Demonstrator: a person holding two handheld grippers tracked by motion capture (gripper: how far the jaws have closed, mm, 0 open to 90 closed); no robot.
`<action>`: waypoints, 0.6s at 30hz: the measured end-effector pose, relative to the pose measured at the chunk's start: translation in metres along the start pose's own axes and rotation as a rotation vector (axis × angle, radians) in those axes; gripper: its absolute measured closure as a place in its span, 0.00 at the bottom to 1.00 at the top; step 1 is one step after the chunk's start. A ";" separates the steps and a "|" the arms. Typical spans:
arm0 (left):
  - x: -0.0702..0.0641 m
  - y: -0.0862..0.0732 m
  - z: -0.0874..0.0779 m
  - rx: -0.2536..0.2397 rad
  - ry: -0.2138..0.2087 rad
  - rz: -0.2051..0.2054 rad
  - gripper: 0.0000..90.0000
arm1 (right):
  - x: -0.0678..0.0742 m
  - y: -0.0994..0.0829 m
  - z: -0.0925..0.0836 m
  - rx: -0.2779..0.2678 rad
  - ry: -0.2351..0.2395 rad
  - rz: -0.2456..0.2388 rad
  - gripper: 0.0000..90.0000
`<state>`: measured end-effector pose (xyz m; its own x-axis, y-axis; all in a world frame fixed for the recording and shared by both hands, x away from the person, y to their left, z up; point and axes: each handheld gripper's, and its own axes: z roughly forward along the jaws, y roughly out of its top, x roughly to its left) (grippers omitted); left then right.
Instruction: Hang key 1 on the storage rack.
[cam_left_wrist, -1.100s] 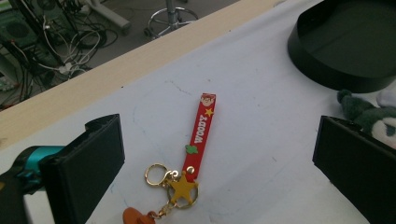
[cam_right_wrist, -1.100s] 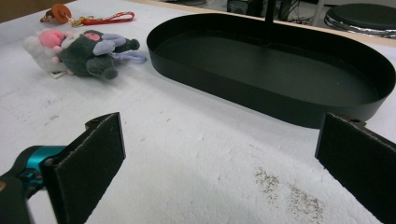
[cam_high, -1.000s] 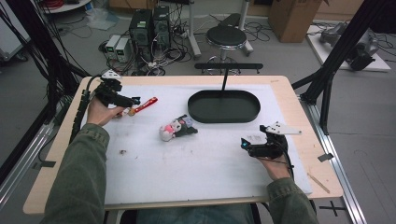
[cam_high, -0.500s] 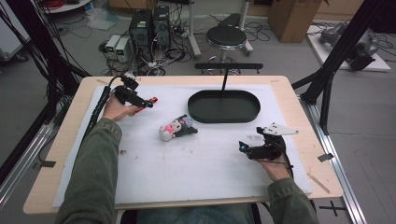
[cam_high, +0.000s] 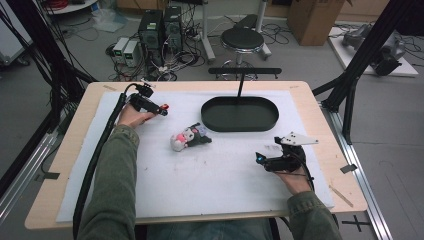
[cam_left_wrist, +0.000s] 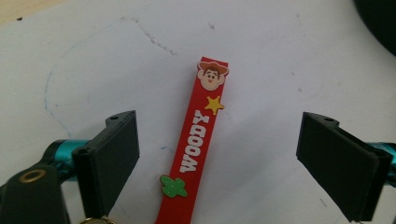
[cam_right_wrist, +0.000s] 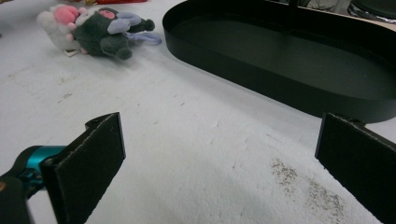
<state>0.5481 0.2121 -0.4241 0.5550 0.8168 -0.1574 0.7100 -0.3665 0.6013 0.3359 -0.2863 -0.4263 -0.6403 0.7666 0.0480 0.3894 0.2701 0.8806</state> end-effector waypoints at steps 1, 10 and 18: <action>0.000 0.000 0.001 -0.005 -0.001 0.002 0.18 | 0.000 0.000 0.000 0.000 -0.004 0.000 0.01; -0.005 0.001 0.003 -0.050 0.037 0.030 0.46 | -0.005 -0.001 -0.005 -0.008 -0.034 0.010 0.01; -0.005 -0.002 0.008 -0.011 0.099 0.046 0.49 | -0.004 -0.001 -0.003 0.006 -0.029 0.000 0.01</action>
<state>0.5474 0.2050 -0.4311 0.5412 0.8393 -0.0518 0.6794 -0.4001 0.6151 0.3359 -0.2915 -0.4258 -0.6210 0.7830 0.0346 0.3935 0.2733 0.8778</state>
